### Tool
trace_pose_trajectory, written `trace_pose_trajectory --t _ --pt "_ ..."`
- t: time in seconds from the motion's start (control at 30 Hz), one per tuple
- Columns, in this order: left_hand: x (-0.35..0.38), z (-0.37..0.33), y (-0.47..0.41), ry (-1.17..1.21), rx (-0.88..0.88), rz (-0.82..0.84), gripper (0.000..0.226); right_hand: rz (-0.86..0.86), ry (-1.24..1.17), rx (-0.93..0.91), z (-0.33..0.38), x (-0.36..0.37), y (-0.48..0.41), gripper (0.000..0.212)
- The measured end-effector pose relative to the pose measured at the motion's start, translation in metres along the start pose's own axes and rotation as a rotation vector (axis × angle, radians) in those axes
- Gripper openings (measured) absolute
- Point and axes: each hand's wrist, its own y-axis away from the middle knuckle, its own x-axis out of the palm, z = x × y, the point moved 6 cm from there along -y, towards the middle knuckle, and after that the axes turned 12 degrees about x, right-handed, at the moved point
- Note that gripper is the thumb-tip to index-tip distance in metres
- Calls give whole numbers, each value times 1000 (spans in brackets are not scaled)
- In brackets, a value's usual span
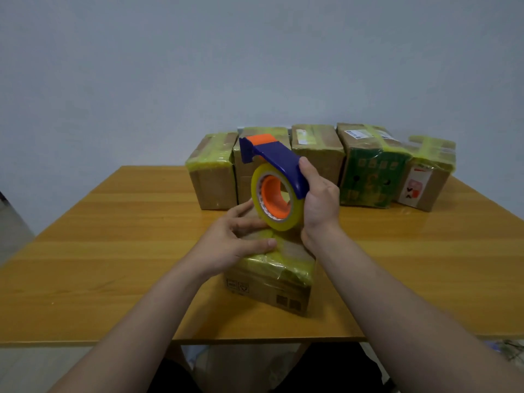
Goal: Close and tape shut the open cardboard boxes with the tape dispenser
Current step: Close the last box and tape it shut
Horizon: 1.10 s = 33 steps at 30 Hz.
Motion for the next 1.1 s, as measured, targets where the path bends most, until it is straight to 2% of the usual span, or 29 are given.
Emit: trace_pose_trajectory --t 0.17,0.27,0.4,0.47,0.57,0.67,0.8,1.0,1.1 --pt "-11 6 9 142 79 18 50 -1 -64 51 -13 -8 -8 32" --pt "-20 18 16 278 107 -8 31 26 -48 40 -14 -7 -9 33" --pt "-26 29 24 461 95 -8 41 16 -59 46 -14 -8 -10 31" --pt "-28 30 29 498 102 31 39 20 -59 42 -14 -9 -9 30" --pt "-35 28 34 385 111 54 30 25 -44 37 -14 -8 -6 31" --pt "-43 18 33 102 167 30 33 25 -28 42 -14 -6 -5 31" --pt "-50 0 35 -168 265 96 37 30 -34 46 -14 -5 -3 30" --pt "-39 -3 32 -177 377 -11 24 24 -35 46 -15 -7 -4 30" --pt "-40 -11 31 -325 415 8 23 20 -27 47 -16 -6 -6 31"
